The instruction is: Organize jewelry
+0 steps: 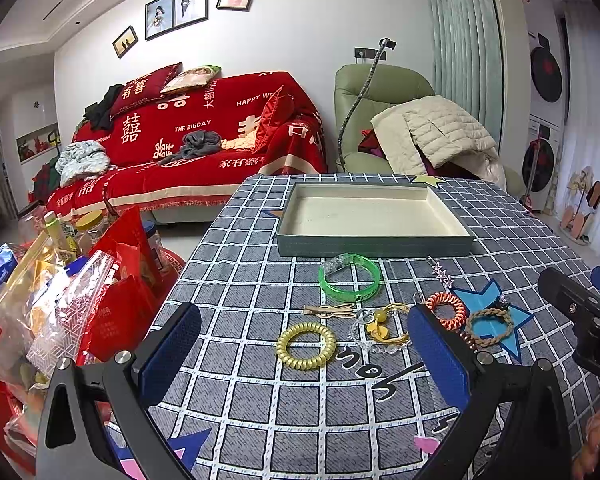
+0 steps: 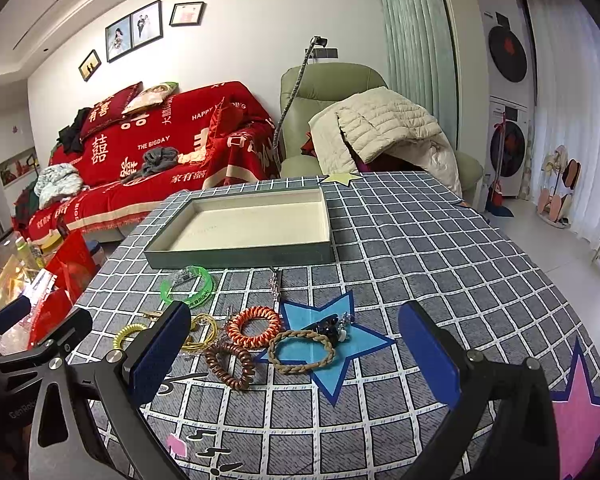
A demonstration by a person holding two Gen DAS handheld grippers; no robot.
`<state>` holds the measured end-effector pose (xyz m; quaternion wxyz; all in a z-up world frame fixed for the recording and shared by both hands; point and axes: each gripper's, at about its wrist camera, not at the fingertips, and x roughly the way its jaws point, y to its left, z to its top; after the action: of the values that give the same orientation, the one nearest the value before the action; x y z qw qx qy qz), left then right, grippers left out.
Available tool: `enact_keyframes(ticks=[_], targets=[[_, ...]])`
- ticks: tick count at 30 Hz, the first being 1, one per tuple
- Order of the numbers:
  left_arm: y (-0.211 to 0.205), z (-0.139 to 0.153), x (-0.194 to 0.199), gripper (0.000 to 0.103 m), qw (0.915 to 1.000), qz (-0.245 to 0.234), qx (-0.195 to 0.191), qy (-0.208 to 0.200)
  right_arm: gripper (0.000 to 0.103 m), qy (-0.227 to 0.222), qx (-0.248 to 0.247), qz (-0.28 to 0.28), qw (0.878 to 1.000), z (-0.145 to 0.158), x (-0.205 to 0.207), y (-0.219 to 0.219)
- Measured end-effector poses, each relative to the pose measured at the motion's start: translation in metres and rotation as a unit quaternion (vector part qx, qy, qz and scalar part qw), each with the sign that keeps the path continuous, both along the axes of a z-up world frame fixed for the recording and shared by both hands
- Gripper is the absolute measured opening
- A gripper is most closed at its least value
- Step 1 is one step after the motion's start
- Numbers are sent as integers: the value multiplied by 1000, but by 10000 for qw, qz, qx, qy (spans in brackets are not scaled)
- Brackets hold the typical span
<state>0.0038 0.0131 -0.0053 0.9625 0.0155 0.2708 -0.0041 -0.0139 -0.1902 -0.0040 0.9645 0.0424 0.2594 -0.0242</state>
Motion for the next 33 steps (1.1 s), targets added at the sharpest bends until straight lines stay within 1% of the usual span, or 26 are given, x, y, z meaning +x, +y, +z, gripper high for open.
enact_keyframes(ticks=[33], targets=[[-5, 0, 0, 103, 10000, -3, -23, 43, 103, 35, 48, -9, 10000, -2, 0, -1]])
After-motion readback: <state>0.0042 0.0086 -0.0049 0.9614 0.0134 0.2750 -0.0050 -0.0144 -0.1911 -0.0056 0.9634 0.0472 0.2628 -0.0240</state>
